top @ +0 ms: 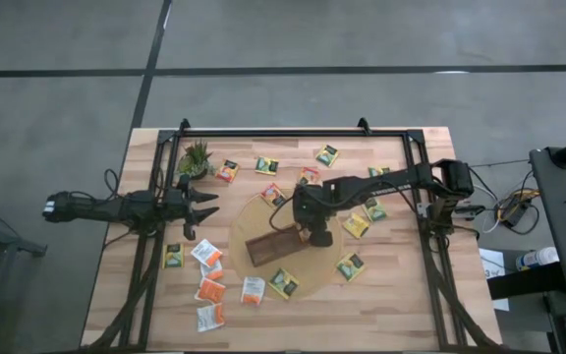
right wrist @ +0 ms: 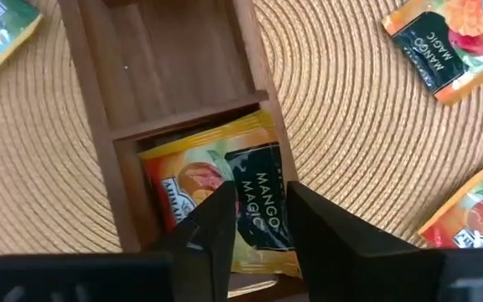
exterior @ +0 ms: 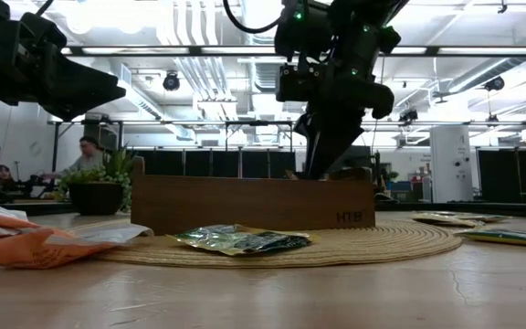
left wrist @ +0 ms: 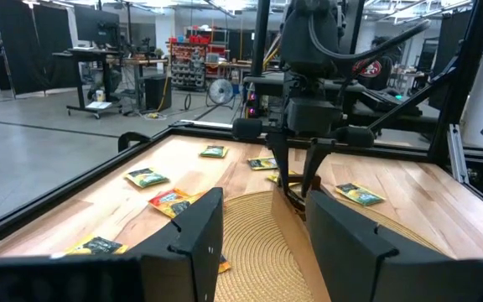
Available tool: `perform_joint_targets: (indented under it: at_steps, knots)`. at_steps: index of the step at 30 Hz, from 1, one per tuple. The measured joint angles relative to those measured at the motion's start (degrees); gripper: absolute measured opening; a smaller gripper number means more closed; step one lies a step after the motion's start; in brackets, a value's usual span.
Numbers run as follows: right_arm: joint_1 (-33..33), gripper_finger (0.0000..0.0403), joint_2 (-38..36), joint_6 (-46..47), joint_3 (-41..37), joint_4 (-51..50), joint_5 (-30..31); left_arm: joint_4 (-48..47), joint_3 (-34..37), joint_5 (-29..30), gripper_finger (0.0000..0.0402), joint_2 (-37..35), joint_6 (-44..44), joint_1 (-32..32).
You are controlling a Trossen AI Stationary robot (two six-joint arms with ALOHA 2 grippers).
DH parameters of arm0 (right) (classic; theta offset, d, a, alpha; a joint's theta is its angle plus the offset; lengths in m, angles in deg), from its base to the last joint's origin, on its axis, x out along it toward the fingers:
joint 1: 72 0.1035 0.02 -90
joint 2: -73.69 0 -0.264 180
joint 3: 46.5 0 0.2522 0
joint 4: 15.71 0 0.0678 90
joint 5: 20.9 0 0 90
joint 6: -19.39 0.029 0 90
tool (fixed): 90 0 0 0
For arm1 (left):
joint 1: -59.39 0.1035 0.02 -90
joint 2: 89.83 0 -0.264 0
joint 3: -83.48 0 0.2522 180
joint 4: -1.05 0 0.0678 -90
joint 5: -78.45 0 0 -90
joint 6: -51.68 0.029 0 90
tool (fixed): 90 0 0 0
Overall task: Pick & Place Tea
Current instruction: Put the orange tea bag into the right section of the wooden organizer
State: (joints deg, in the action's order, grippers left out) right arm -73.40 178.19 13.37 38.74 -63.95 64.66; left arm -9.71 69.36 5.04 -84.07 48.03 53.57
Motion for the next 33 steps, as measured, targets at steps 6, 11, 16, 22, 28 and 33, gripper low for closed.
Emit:
perform_joint_targets:
  at_steps: [6, 11, 16, 22, 28, 33]
  knots:
    - [0.04, 0.0088, 0.0, 0.02, 0.09, -0.03, -4.19, -0.01, 0.0, 0.0, 0.0165, 0.0, 0.0, 0.0]
    - [-0.05, 0.0081, 0.0, 0.02, 0.07, 0.13, -2.67, 0.0, 0.0, 0.01, 0.0165, 0.0, 0.01, 0.01]
    - [-0.01, 0.0077, 0.14, 0.01, 0.0, 0.55, -1.63, -0.01, 0.0, 0.0, 0.0165, 0.0, 0.01, 0.01]
    - [-0.05, 0.0073, 1.35, -0.65, 0.17, 0.75, -1.91, 0.0, 0.0, 0.0, 0.0165, 0.0, 0.01, 0.01]
    - [-0.01, 0.0046, 1.49, -3.24, 0.38, -0.5, -1.61, 0.0, 0.0, -0.01, 0.0165, 0.0, -0.01, 0.0]
    - [0.04, 0.0018, 1.36, -3.44, 2.83, -3.68, 2.05, 0.0, 0.0, -0.01, 0.0165, 0.0, 0.01, 0.01]
